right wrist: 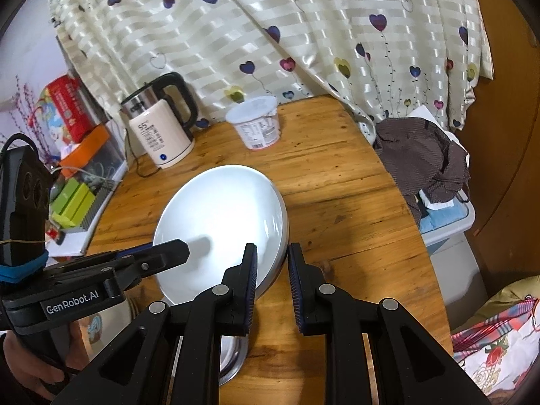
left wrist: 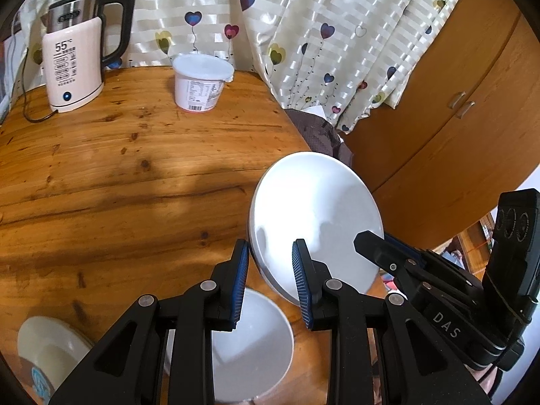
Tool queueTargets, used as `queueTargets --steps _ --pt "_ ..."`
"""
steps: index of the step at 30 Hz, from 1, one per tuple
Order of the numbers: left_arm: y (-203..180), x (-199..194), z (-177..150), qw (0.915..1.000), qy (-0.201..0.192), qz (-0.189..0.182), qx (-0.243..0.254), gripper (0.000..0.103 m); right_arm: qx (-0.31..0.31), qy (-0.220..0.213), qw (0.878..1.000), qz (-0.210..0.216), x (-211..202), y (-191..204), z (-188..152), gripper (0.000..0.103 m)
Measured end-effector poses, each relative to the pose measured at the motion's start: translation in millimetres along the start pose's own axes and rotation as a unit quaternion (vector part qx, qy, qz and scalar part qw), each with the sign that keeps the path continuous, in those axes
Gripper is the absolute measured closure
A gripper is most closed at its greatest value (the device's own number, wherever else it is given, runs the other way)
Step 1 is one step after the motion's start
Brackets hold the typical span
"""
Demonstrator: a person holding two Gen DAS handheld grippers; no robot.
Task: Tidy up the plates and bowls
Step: 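Lift the blue-rimmed white bowl and carry it over the steel bowl with the left gripper, then lower the blue-rimmed bowl into the steel bowl with the left gripper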
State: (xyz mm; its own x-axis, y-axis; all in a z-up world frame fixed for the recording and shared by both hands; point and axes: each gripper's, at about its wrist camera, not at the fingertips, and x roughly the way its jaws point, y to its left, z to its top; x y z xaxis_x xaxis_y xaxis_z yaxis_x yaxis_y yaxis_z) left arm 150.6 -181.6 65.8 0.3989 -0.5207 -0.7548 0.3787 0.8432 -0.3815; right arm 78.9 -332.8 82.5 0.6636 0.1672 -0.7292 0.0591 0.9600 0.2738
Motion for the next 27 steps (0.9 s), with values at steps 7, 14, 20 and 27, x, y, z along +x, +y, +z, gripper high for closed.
queueTargets --steps 7,14,20,27 --pt "8.3 -19.3 -15.9 0.9999 -0.007 0.01 -0.008 0.076 -0.01 0.007 1.0 0.01 -5.8 17.5 -14.2 0.085" --pt "15.0 -30.3 -32.8 0.9998 -0.006 0.016 -0.014 0.076 -0.014 0.013 1.0 0.017 -9.9 28.6 -25.7 0.085" --pt "19.8 -35.4 -44.7 0.9996 -0.003 0.018 -0.021 0.076 -0.017 0.021 0.999 0.02 -11.5 36.7 -34.0 0.085" --pt "26.0 -38.7 -56.8 0.9993 0.003 0.026 -0.026 0.076 -0.02 0.031 0.999 0.025 -10.5 43.1 -43.1 0.085"
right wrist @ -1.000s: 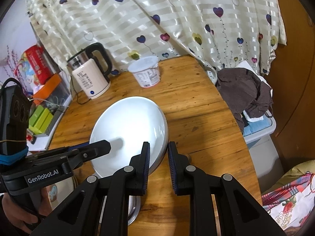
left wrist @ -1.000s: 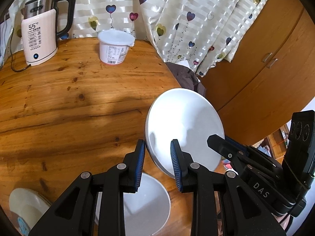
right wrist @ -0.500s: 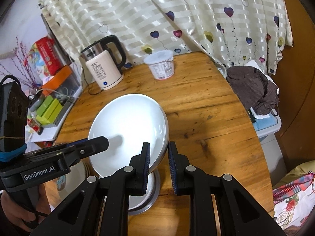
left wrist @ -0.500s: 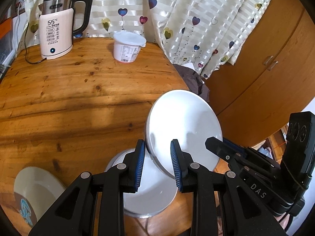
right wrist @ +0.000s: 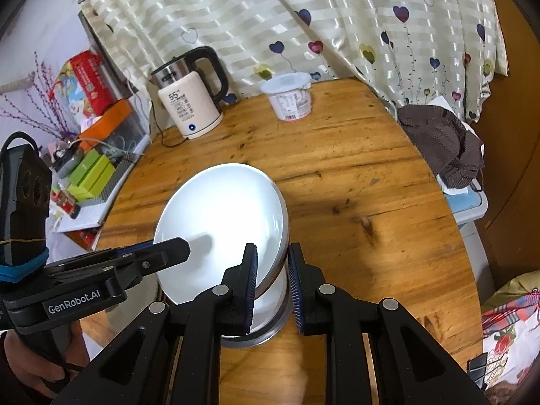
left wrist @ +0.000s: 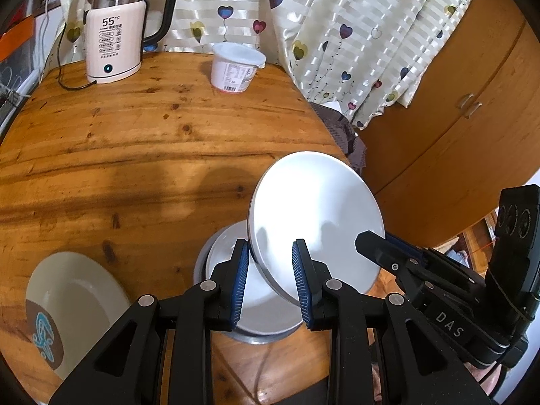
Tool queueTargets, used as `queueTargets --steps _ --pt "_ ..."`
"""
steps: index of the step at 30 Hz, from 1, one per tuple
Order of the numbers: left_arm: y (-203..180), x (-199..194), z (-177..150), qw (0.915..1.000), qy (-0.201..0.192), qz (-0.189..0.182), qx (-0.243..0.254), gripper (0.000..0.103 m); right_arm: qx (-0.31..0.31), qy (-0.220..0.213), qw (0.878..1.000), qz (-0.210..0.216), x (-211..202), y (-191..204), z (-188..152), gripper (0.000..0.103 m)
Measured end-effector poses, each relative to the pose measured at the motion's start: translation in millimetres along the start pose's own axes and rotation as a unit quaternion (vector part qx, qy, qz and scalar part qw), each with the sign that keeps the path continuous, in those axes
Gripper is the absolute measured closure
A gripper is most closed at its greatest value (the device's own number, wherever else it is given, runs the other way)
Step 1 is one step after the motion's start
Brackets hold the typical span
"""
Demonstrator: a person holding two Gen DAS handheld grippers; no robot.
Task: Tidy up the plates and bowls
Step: 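Lower the blue-rimmed bowl into the steel bowl with the left gripper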
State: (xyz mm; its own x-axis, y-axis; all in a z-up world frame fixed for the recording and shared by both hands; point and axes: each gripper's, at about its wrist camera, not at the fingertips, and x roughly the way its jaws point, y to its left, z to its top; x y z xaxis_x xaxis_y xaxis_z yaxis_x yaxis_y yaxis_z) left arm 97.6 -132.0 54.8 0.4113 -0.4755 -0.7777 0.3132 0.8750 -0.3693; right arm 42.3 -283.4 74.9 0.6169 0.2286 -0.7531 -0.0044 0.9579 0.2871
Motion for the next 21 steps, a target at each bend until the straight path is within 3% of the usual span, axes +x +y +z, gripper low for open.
queueTargets --steps 21 --pt "17.6 12.6 -24.7 0.9991 0.032 0.018 -0.02 0.075 0.005 0.044 0.999 0.011 23.5 3.8 -24.9 0.085"
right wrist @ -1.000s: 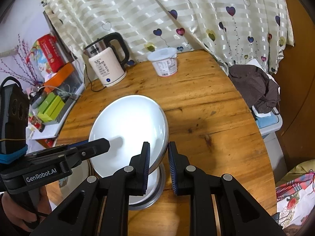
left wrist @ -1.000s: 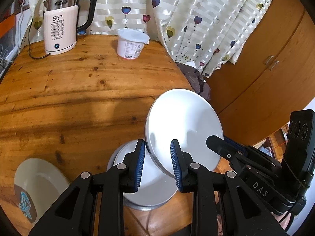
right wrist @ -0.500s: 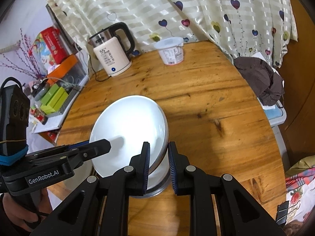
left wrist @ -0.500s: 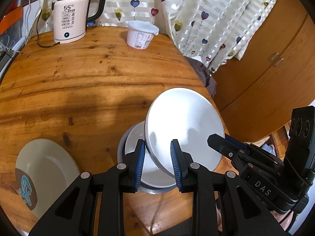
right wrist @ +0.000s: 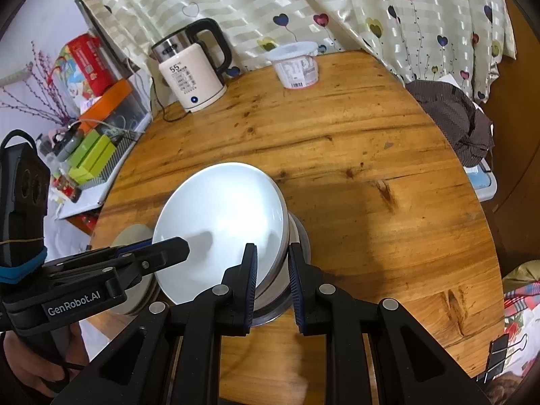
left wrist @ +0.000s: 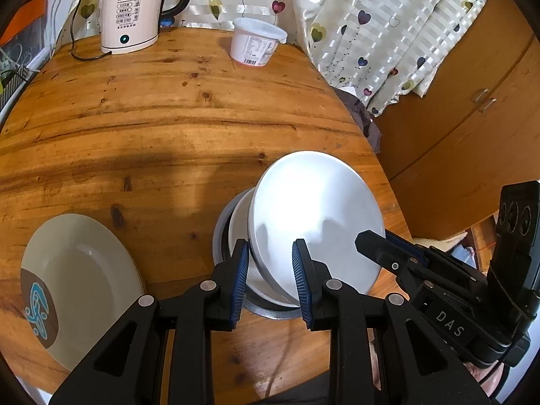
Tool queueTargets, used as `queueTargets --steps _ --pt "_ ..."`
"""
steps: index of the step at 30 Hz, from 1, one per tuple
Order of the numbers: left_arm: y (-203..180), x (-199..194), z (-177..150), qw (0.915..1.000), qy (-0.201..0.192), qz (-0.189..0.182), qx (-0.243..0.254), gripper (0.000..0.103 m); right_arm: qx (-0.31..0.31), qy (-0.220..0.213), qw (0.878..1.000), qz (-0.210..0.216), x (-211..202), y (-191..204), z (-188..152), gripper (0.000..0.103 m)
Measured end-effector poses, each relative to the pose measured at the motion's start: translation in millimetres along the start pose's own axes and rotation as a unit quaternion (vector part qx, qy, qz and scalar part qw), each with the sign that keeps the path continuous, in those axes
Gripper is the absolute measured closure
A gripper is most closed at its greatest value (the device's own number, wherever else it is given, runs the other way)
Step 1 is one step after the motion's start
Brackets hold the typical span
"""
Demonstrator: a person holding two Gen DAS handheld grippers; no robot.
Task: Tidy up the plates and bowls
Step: 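Lower the blue-rimmed bowl into the steel bowl with the left gripper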
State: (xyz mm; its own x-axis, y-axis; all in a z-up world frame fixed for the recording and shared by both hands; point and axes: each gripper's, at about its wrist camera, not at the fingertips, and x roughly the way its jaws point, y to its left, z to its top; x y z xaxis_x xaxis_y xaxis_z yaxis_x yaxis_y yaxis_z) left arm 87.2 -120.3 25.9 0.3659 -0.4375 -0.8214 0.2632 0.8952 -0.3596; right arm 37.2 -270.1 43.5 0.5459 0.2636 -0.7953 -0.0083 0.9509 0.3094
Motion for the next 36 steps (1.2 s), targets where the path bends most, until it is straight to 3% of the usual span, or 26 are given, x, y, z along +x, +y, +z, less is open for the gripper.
queueTargets --steps 36 --pt "4.4 10.4 -5.3 0.9998 0.006 0.019 0.001 0.075 -0.009 0.021 1.0 -0.011 15.9 1.2 -3.7 0.081"
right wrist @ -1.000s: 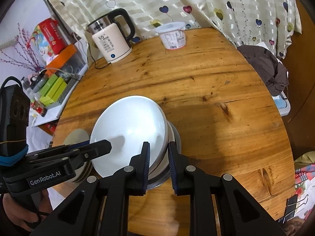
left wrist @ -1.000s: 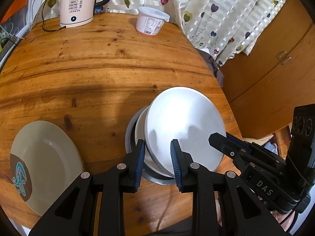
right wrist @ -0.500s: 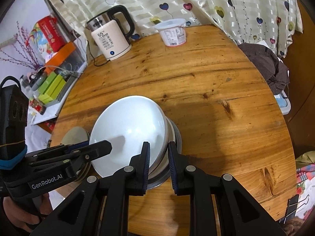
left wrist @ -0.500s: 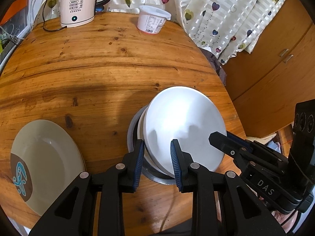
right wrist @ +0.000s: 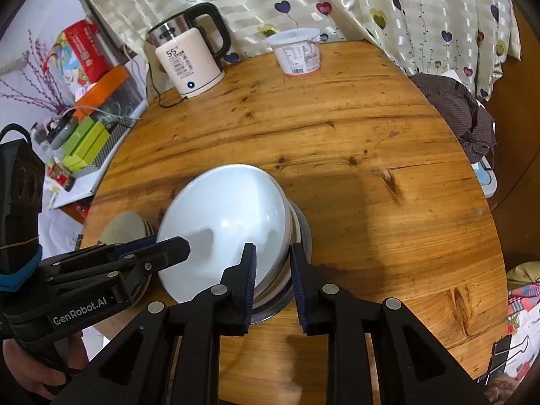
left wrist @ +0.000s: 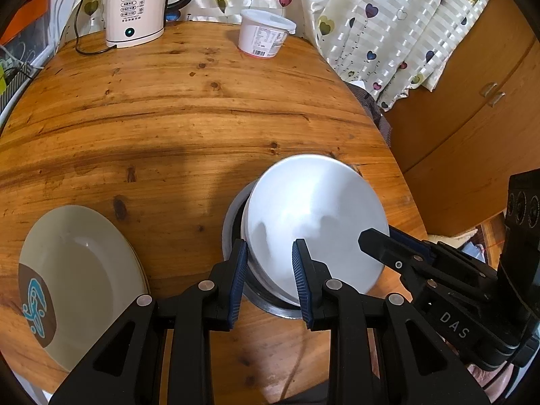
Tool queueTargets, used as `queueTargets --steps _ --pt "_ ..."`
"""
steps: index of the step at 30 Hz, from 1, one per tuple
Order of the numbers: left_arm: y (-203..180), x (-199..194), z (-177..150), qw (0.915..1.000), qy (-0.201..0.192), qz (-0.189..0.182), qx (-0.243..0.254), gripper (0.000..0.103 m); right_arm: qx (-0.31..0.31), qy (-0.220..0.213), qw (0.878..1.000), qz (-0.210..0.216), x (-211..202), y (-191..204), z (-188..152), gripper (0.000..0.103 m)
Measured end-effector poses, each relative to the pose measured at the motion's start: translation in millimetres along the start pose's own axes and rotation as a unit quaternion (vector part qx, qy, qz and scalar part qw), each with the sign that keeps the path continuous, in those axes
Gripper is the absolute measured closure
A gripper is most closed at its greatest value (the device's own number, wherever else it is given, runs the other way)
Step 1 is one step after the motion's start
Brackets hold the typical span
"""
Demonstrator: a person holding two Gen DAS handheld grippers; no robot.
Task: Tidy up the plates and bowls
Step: 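Lower the blue-rimmed bowl into the steel bowl with the left gripper, then release the bowl and grip the steel bowl's rim with the left gripper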
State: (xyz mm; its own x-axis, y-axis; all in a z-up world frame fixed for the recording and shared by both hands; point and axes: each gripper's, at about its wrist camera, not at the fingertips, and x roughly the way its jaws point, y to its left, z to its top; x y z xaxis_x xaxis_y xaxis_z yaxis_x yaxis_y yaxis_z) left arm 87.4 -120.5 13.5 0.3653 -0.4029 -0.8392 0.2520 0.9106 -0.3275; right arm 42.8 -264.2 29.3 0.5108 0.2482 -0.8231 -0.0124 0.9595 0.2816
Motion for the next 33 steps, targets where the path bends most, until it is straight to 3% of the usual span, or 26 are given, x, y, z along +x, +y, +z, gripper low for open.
queueTargets --steps 15,19,33 --pt "2.2 -4.1 2.7 0.9998 -0.016 -0.014 -0.003 0.075 -0.002 -0.016 1.0 0.008 -7.8 -0.2 0.3 0.081" --pt "2.4 -3.5 2.2 0.9997 -0.017 -0.015 -0.003 0.075 -0.006 -0.024 1.0 0.002 -7.9 -0.8 -0.9 0.089" --pt "2.2 -9.7 2.1 0.9989 -0.027 -0.037 -0.005 0.075 0.031 -0.013 0.999 0.033 -2.6 -14.9 -0.8 0.091"
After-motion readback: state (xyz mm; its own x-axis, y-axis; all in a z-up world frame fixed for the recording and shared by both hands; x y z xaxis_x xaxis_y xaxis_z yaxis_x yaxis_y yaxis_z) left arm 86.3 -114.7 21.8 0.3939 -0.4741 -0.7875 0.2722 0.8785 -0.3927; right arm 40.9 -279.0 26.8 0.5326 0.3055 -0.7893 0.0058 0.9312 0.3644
